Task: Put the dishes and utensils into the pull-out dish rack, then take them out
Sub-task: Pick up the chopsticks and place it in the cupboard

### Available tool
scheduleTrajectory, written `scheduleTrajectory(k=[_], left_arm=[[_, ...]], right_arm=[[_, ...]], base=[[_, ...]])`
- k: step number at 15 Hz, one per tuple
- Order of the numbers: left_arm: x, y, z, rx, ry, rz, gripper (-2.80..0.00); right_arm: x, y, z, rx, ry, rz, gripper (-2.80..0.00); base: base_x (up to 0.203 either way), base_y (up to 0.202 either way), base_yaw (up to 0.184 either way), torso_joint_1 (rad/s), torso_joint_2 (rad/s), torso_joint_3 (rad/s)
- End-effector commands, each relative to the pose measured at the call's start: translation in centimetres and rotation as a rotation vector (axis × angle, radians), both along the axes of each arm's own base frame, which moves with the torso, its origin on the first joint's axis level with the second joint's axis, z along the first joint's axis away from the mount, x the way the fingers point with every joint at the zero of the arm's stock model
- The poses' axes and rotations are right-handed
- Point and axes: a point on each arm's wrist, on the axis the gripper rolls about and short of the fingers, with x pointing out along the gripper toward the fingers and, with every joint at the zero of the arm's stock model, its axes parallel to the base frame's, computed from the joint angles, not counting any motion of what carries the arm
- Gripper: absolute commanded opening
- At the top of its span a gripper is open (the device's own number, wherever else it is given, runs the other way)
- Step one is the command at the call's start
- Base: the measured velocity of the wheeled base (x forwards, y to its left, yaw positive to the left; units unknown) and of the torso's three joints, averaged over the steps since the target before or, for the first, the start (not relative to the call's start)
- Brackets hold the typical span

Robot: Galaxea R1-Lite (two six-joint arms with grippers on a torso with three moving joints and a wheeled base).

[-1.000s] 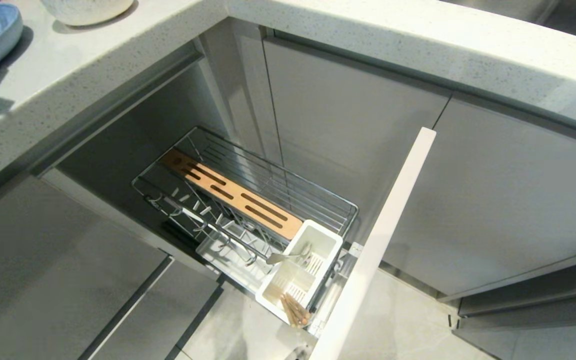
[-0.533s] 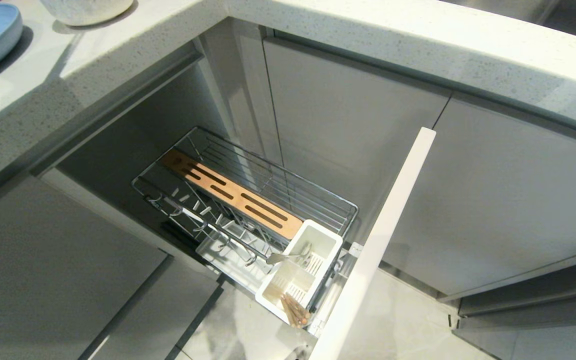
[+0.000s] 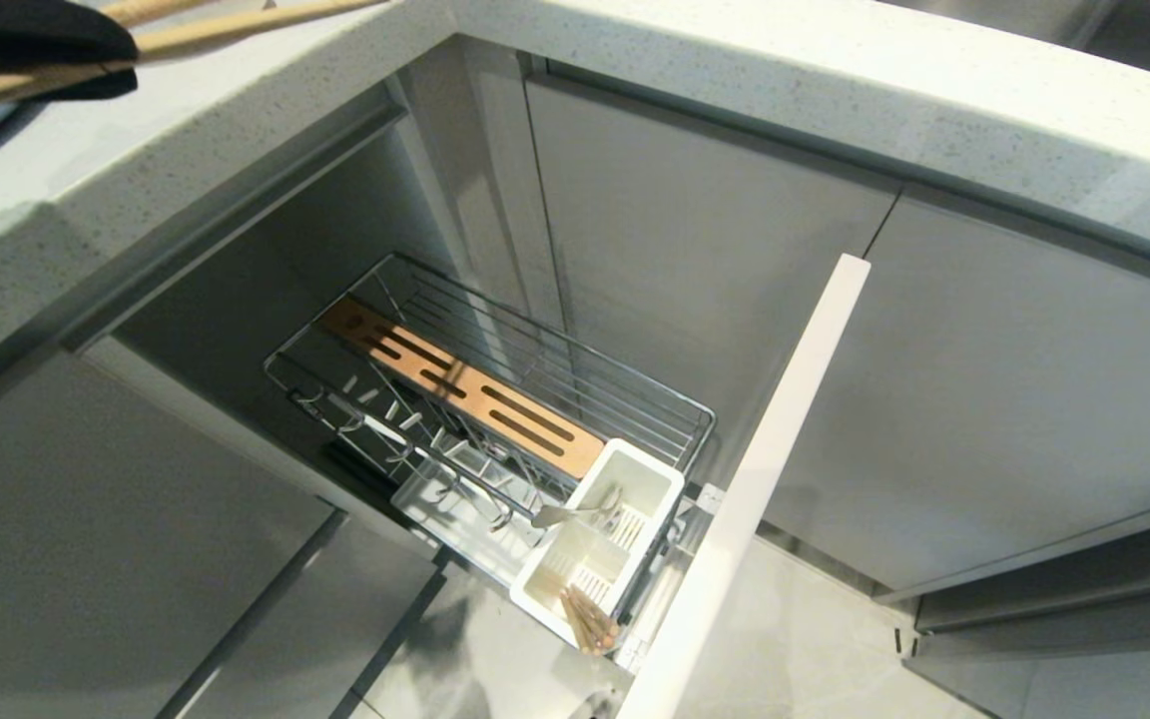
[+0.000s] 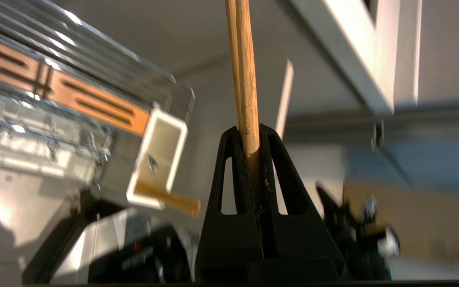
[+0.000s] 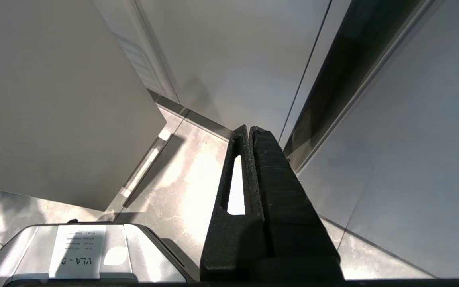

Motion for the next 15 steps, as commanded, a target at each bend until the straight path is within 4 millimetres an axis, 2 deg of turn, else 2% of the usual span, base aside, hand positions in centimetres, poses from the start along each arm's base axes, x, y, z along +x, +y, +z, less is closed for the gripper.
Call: scheduleTrajectory(k=[1, 8, 15], left_arm=[[0.0, -0.2, -0.5, 0.034, 0.039, -0.08, -2.8], [2.1, -2.8, -2.7, 0.2, 0.276, -0.145, -2.8], [4.8, -7.4, -7.3, 0.468, 0.573, -0.224, -2.8]], right_arm=[[0.0, 0.0, 0.0, 0.001, -0.003, 0.0, -2.8], [0.0, 0.0, 0.0, 0.001, -0.001, 0.0, -2.8], [0.0, 0.0, 0.0, 0.0, -0.002, 0.0, -2.8]], base=[[0.0, 0.0, 0.0, 0.0, 0.0, 0.0], [0.0, 0.0, 0.0, 0.0, 0.0, 0.0], [0.0, 0.0, 0.0, 0.0, 0.0, 0.0]])
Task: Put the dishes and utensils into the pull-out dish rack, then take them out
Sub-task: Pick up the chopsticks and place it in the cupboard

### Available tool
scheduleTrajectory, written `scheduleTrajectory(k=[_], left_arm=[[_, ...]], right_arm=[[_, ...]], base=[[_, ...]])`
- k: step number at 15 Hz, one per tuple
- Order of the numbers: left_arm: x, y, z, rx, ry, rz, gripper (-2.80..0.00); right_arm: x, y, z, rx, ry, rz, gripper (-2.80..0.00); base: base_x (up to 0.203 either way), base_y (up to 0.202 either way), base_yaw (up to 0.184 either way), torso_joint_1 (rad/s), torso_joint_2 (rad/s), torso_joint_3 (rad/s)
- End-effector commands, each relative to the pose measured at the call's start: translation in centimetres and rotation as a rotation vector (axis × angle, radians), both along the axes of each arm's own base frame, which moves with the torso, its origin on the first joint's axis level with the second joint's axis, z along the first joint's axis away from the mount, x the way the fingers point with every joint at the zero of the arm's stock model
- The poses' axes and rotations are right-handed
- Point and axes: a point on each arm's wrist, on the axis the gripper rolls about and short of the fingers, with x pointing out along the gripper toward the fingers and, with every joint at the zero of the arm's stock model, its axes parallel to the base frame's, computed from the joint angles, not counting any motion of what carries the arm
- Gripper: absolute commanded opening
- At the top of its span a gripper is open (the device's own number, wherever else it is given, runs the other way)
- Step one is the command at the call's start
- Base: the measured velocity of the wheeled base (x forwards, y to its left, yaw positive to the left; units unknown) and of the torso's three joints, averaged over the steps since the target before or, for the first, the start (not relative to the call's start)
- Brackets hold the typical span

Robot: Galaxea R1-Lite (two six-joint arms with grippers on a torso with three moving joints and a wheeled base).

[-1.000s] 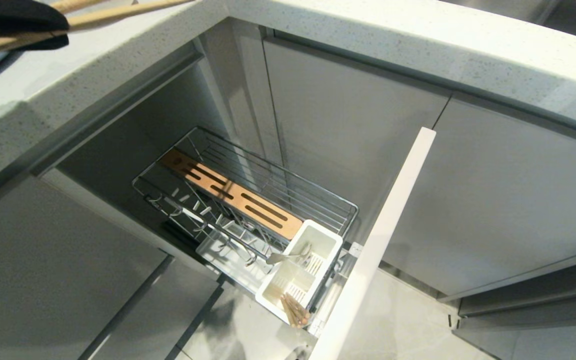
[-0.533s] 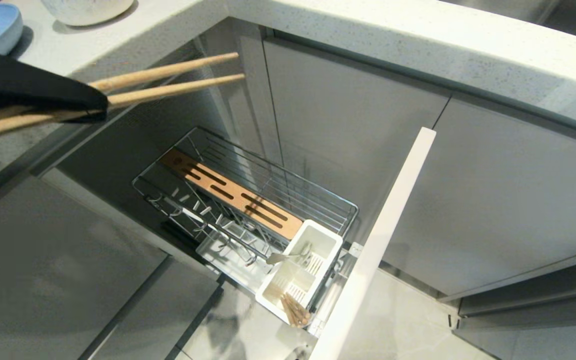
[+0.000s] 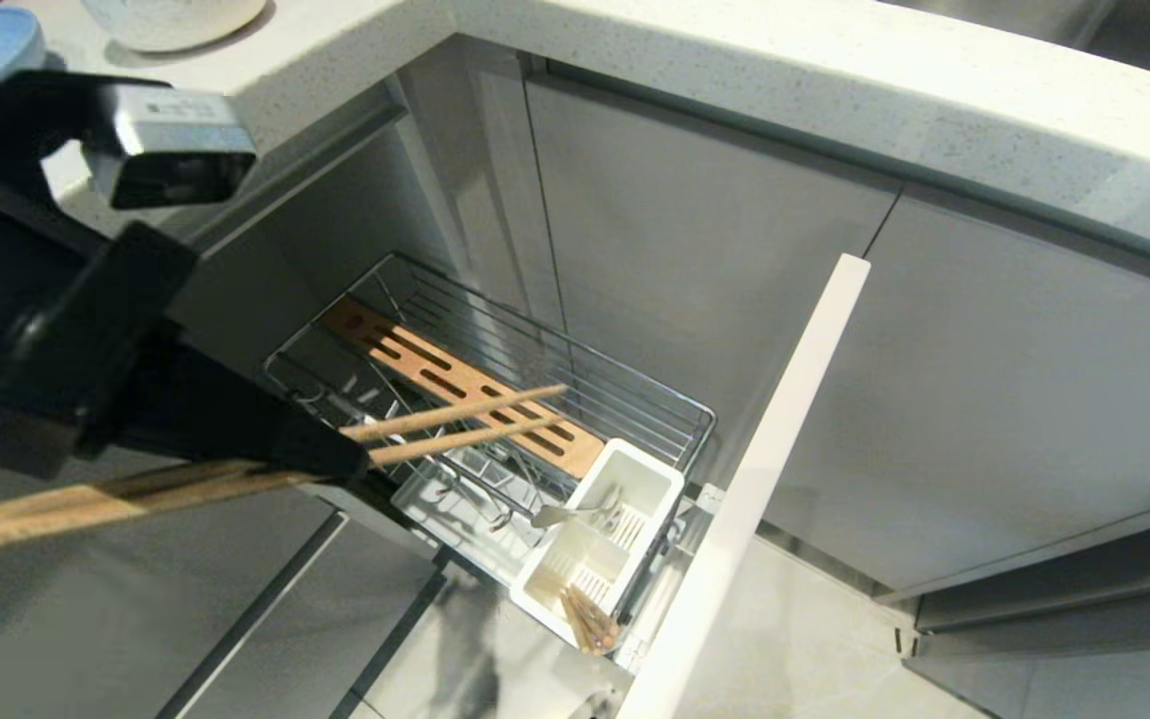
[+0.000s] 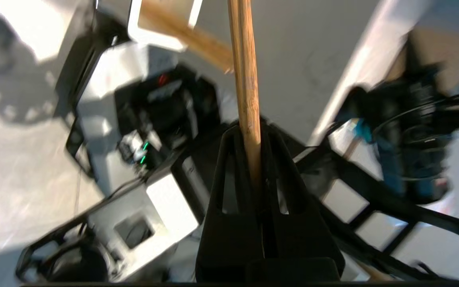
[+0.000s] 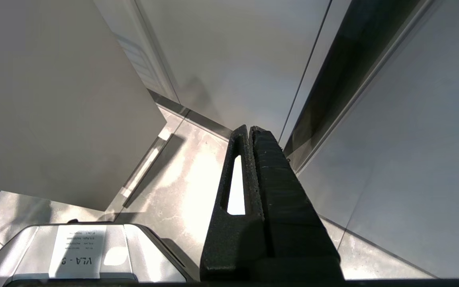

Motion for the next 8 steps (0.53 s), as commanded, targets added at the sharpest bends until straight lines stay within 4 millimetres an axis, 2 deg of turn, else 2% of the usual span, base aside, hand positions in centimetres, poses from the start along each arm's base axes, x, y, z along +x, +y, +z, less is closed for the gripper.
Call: scheduleTrajectory(k=[1, 8], left_arm=[[1.5, -2.3, -2.1, 0.093, 0.077, -0.021, -2.8], [3.2, -5.4, -5.8, 0.271, 0.148, -0.032, -2.8]], right_arm=[[0.0, 0.0, 0.0, -0.001, -0.003, 0.001, -2.8], [0.0, 0.0, 0.0, 0.0, -0.003, 0.0, -2.8]], base=[[0.0, 0.0, 0.0, 0.0, 0.0, 0.0], [0.0, 0.0, 0.0, 0.0, 0.0, 0.0]])
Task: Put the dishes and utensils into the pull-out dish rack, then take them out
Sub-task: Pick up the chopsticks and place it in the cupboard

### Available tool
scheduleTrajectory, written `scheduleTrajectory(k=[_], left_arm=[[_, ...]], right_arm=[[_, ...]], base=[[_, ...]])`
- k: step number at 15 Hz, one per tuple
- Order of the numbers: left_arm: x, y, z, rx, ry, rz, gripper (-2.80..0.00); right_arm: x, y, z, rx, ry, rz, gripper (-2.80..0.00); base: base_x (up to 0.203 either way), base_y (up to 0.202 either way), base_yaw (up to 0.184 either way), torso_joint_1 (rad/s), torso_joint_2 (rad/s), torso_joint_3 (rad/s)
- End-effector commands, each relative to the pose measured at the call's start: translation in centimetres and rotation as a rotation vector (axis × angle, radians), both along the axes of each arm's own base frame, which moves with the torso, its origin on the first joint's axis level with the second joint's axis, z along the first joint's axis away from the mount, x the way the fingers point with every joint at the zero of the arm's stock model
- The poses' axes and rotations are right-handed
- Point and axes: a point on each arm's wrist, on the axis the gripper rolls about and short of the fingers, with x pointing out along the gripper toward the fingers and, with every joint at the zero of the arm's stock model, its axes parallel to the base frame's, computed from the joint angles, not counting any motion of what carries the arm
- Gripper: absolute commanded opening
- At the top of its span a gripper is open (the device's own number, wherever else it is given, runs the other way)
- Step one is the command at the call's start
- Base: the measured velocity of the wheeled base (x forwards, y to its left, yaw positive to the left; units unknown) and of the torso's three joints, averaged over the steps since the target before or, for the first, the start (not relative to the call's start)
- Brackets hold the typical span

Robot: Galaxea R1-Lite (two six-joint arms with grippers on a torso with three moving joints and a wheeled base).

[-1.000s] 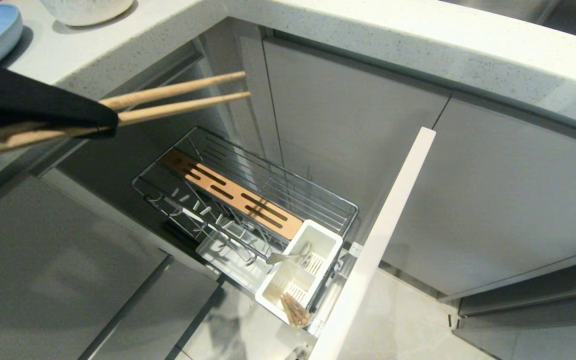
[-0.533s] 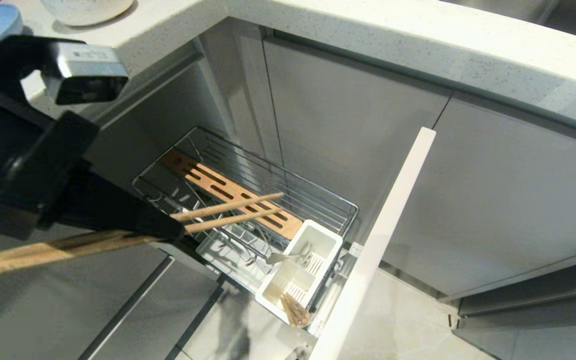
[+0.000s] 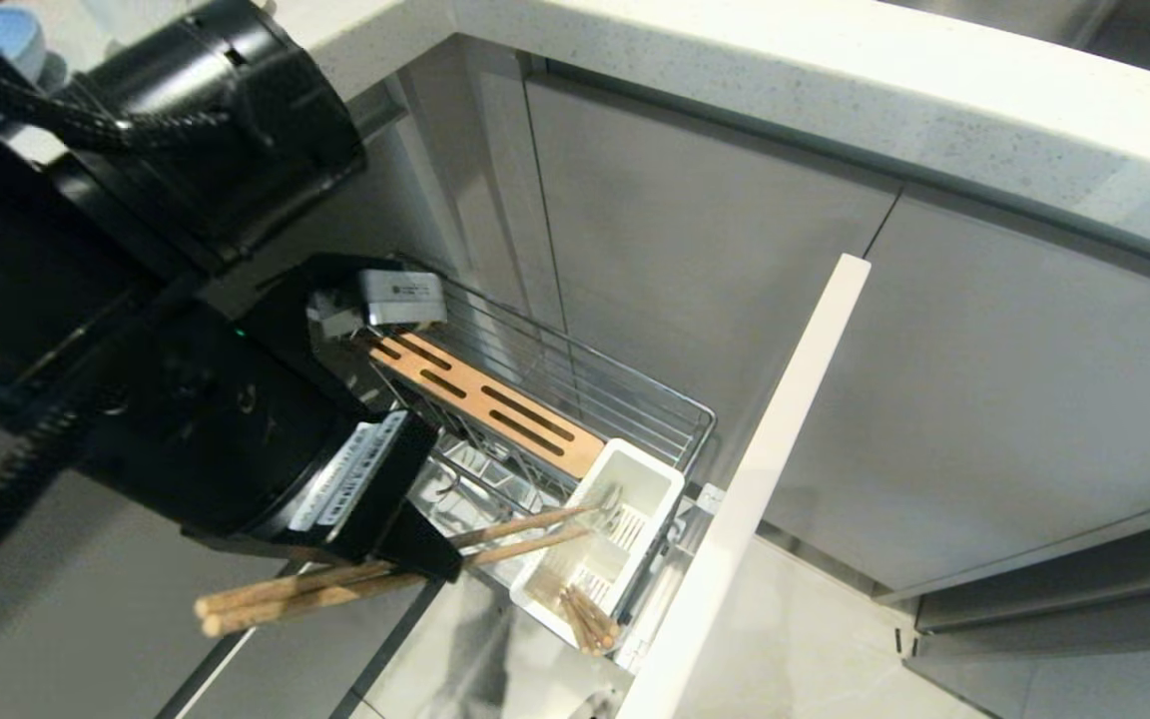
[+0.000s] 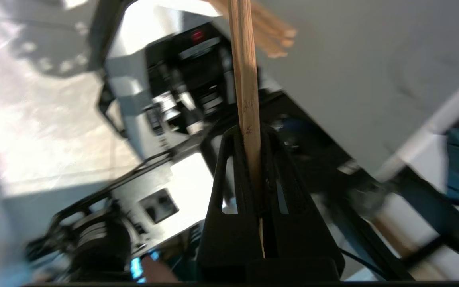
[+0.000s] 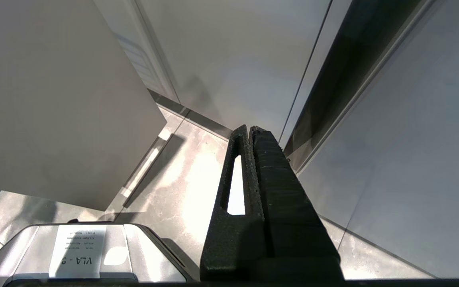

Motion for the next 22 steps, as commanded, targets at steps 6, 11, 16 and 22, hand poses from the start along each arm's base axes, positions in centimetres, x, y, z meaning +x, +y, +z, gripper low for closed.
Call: scheduleTrajectory(k=[6, 11, 16, 22], left_arm=[[1.0, -1.2, -2.5, 0.132, 0.042, -0.057, -2.8], [2.4, -2.8, -4.3, 0.183, 0.087, -0.057, -2.8], [3.5, -3.8, -5.4, 0.2, 0.099, -0.053, -2.8], [5.5, -5.1, -7.4, 0.224, 0.121, -0.032, -2.8]], right_arm=[[0.0, 0.0, 0.0, 0.001, -0.002, 0.0, -2.8], [0.0, 0.0, 0.0, 0.001, -0.003, -0.001, -2.8], [0.0, 0.0, 0.0, 0.001, -0.003, -0.001, -2.8], [0.0, 0.0, 0.0, 0.0, -0.003, 0.001, -2.8]], base=[[0.0, 0.0, 0.0, 0.0, 0.0, 0.0], [0.0, 0.0, 0.0, 0.0, 0.0, 0.0], [0.0, 0.0, 0.0, 0.0, 0.0, 0.0], [0.0, 0.0, 0.0, 0.0, 0.0, 0.0]])
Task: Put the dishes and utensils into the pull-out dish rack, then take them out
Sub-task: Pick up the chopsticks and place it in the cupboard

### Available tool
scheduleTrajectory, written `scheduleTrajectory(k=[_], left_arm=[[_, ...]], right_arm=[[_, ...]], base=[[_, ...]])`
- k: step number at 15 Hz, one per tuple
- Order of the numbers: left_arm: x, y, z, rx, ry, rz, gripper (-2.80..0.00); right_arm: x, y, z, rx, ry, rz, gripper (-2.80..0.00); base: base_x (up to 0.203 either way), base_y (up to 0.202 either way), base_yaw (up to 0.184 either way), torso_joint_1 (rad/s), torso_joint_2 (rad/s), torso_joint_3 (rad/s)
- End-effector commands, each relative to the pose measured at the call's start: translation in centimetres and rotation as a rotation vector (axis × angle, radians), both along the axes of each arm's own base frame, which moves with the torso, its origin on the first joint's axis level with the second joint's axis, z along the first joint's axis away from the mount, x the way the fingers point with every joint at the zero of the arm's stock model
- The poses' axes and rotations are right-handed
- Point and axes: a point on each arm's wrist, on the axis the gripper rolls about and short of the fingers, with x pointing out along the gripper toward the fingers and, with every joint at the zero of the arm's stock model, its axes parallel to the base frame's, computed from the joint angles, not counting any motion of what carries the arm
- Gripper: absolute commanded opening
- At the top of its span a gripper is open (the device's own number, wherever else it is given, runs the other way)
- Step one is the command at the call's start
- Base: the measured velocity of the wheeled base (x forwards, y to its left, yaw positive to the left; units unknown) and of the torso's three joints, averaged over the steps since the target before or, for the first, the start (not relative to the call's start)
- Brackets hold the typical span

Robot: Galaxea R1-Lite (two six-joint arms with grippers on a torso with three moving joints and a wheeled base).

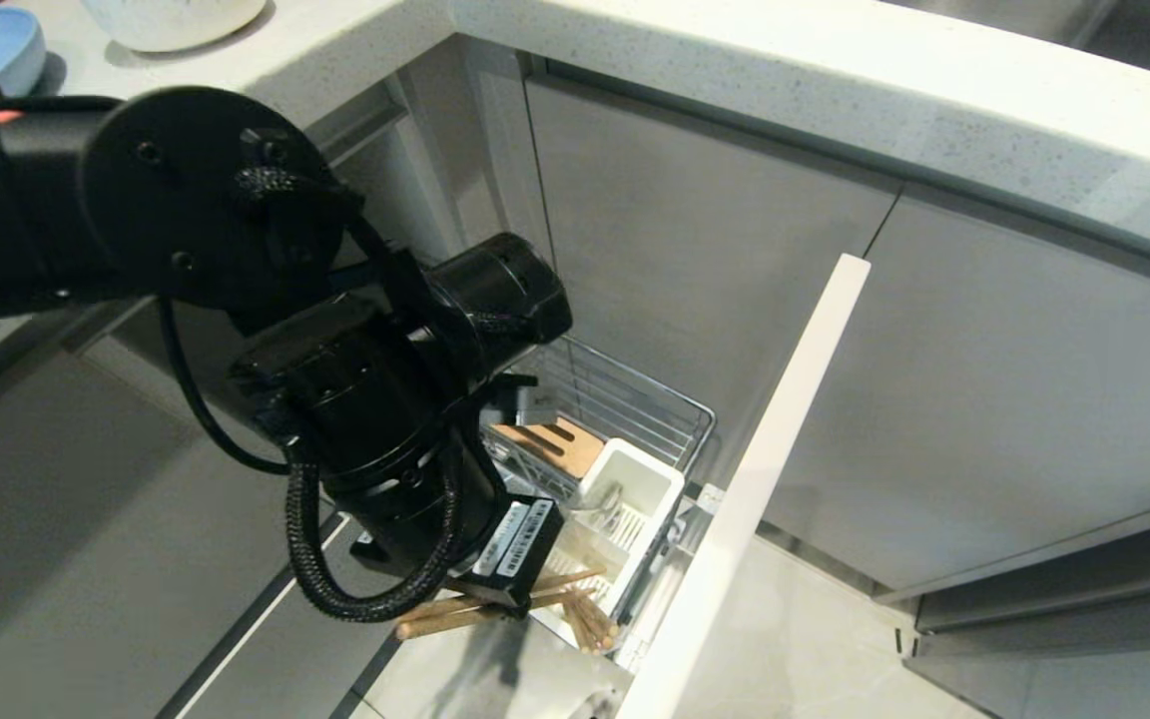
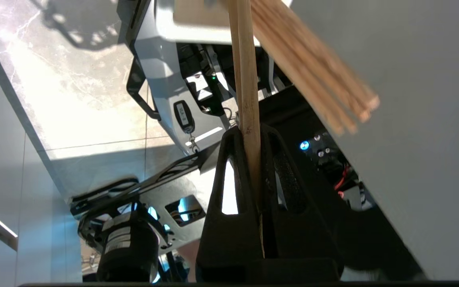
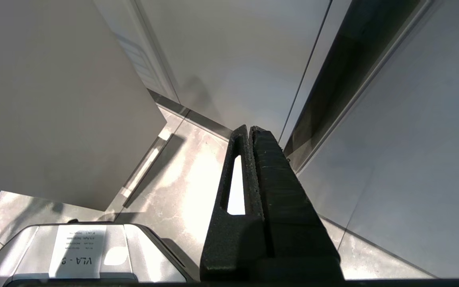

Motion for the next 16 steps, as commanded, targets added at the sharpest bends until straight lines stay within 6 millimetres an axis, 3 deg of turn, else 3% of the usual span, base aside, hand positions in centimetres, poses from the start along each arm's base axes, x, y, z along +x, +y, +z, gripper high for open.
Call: scheduleTrajectory(k=[1, 16], left_arm=[[0.8, -0.7, -1.3, 0.029, 0.029, 0.007, -2.8], [2.3, -2.1, -3.3, 0.047, 0.046, 0.013, -2.8]], right_arm=[[0.0, 0.0, 0.0, 0.0, -0.003, 0.0, -2.8], [0.0, 0.0, 0.0, 0.001, -0.003, 0.0, -2.8]], base=[[0.0, 0.0, 0.0, 0.0, 0.0, 0.0], [0.0, 0.0, 0.0, 0.0, 0.0, 0.0]])
